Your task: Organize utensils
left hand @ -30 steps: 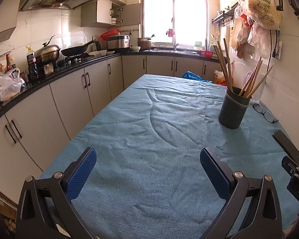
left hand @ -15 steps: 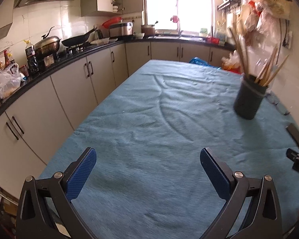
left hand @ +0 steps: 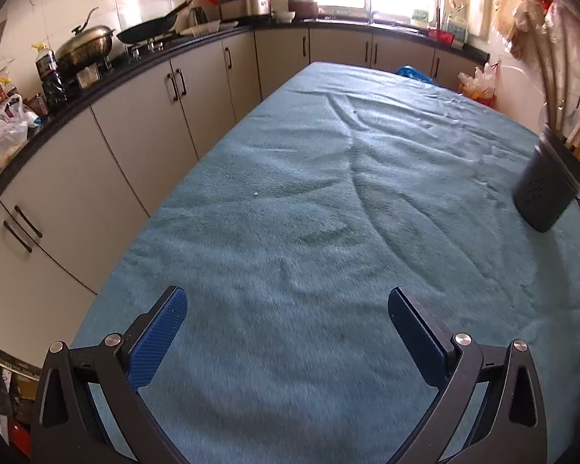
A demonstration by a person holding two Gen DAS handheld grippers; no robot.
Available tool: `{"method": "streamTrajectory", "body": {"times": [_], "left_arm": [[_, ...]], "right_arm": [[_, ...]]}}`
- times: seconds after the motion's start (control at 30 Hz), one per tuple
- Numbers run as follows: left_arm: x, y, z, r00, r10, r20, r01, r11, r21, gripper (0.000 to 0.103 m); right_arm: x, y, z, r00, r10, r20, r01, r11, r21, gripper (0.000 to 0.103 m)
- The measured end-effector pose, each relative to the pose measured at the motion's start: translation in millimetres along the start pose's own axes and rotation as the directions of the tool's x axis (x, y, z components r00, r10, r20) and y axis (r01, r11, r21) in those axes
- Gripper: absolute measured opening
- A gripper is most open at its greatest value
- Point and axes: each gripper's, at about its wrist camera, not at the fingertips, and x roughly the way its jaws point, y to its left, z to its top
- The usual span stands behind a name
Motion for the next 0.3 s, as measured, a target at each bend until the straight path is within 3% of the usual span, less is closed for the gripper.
{"method": "streamTrajectory", "body": {"times": [0.13, 0.3], "left_arm": [[23.9, 11.2, 13.3, 0.997, -0.013, -0.076, 0.012, 1.000, -0.020, 0.103], [40.2, 19.8, 20.2, 0.994, -0.030, -0.104, 0.027, 0.999, -0.025, 0.103]], "right_arm": [[1.4, 0.4, 0.2, 1.000, 0.004, -0.002, -0.004, 1.000, 0.003, 0.103], [0.6, 2.2, -0.6, 1.000, 0.004, -0.002, -0.004, 1.000, 0.003, 0.103]]}}
